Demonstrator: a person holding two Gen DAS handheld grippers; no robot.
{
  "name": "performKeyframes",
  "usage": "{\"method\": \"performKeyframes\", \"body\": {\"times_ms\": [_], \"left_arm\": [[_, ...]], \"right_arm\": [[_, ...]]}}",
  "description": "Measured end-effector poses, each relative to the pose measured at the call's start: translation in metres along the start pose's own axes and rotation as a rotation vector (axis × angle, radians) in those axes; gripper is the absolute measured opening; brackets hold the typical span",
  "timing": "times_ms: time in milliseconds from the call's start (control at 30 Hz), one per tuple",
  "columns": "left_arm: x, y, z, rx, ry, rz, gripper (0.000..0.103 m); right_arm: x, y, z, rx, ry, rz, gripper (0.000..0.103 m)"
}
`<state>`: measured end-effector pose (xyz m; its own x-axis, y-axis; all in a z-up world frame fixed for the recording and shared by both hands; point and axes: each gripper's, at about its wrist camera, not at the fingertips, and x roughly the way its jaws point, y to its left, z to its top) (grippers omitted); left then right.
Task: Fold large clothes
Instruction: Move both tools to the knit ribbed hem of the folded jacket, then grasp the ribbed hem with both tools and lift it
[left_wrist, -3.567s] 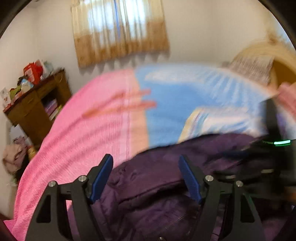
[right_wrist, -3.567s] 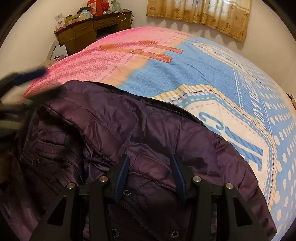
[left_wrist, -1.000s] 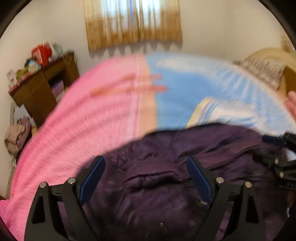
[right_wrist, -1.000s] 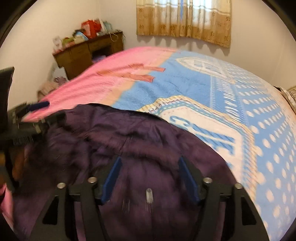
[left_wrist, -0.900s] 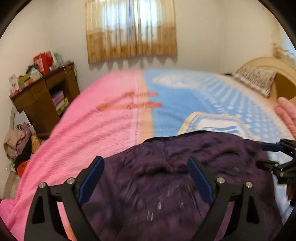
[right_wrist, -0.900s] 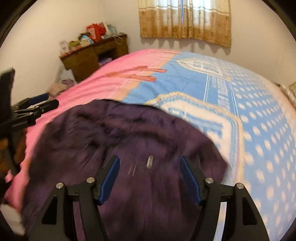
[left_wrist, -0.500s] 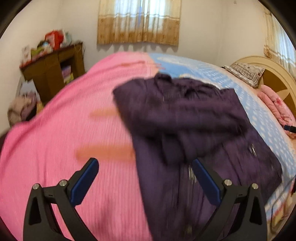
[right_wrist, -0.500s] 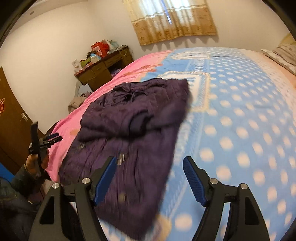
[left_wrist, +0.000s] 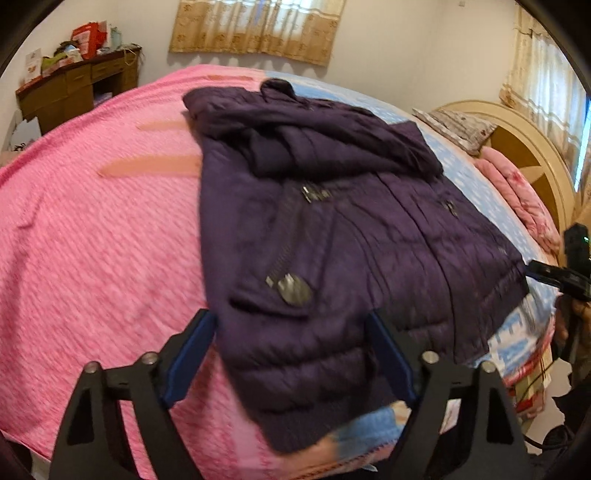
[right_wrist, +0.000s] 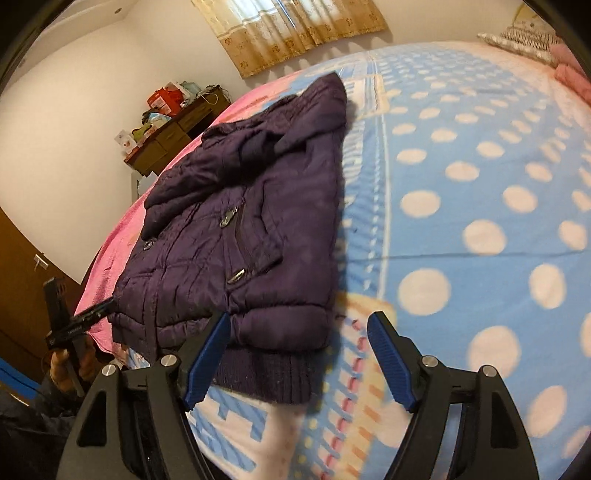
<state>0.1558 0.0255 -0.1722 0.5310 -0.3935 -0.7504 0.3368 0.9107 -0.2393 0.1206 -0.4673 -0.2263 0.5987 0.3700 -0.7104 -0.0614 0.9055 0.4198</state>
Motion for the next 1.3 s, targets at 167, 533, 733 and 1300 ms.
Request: {"method": "performKeyframes", "body": {"times_ms": [167, 533, 733, 1300], "left_arm": [[0.000, -0.001, -0.003, 0.013, -0.032, 0.001, 0.085], [-0.003, -0.003, -0.008, 0.043, -0.085, 0.028, 0.065], [0.008, 0.002, -0.009, -0.026, -0.066, 0.047, 0.080], [-0.103, 0.000, 0.034, -0.111, -0.206, -0.230, 0.023]], "right_arm": [[0.009, 0.002, -0.001, 0.025, -0.037, 0.059, 0.064], [0.011, -0.004, -0.013, 0.049, -0.088, 0.075, 0.046], [0.014, 0.000, -0.016, 0.030, -0.123, 0.050, 0.047], [-0.085, 0.036, -0.013, 0.154, -0.313, 0.367, 0.021]]}}
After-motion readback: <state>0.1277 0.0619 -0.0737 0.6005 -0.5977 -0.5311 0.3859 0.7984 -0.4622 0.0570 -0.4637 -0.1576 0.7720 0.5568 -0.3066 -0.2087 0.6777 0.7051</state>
